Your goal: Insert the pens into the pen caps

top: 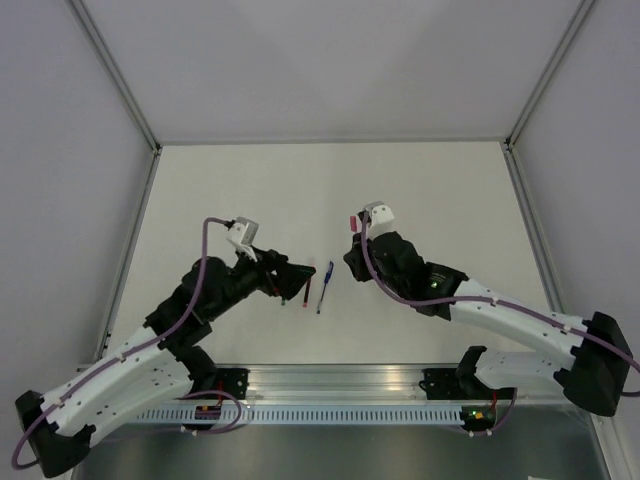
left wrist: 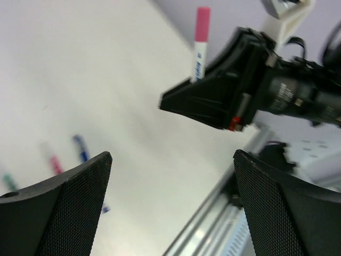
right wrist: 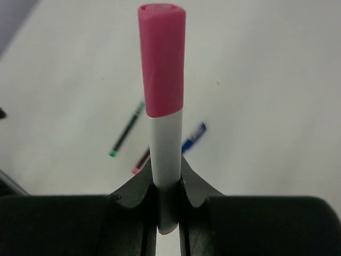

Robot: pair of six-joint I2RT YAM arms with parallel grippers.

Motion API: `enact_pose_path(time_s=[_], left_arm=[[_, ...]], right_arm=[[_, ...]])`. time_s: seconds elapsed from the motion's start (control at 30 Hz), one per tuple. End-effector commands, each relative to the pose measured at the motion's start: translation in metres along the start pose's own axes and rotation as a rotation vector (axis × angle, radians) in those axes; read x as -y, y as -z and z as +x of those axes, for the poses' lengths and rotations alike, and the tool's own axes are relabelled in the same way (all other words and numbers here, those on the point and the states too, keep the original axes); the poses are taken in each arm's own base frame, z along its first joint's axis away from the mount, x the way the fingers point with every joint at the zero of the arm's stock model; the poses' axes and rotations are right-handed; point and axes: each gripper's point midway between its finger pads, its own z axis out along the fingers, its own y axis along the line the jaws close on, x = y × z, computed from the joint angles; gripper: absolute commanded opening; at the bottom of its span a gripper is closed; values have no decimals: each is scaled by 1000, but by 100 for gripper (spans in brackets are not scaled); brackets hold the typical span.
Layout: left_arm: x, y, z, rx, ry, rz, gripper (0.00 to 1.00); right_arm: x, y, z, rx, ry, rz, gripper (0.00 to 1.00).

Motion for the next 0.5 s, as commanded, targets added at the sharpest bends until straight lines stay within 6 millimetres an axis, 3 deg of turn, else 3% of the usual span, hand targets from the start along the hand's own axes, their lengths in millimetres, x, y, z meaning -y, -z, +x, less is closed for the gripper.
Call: enact_pose_path(time_s=[0.0, 0.03, 0.1, 0.13, 0.33, 0.47], left_arm=[[-82, -8, 23, -8, -46, -375, 100], [-93, -11, 34, -37, -56, -413, 100], [-109, -10, 37, -24, -67, -488, 100], [-114, -10, 40, -35, -80, -510, 100], [-133, 9, 36, -6, -136, -609, 100], [-134, 22, 24, 72, -129, -626, 100]], right_arm=[[51, -17, 73, -191, -114, 174, 0], [59, -24, 88, -232, -125, 193, 0], [74, -33, 102, -267, -159, 234, 0], [79, -40, 119, -314, -155, 252, 1], [86, -61, 165, -409, -241, 286, 6], [90, -65, 183, -441, -287, 323, 13]])
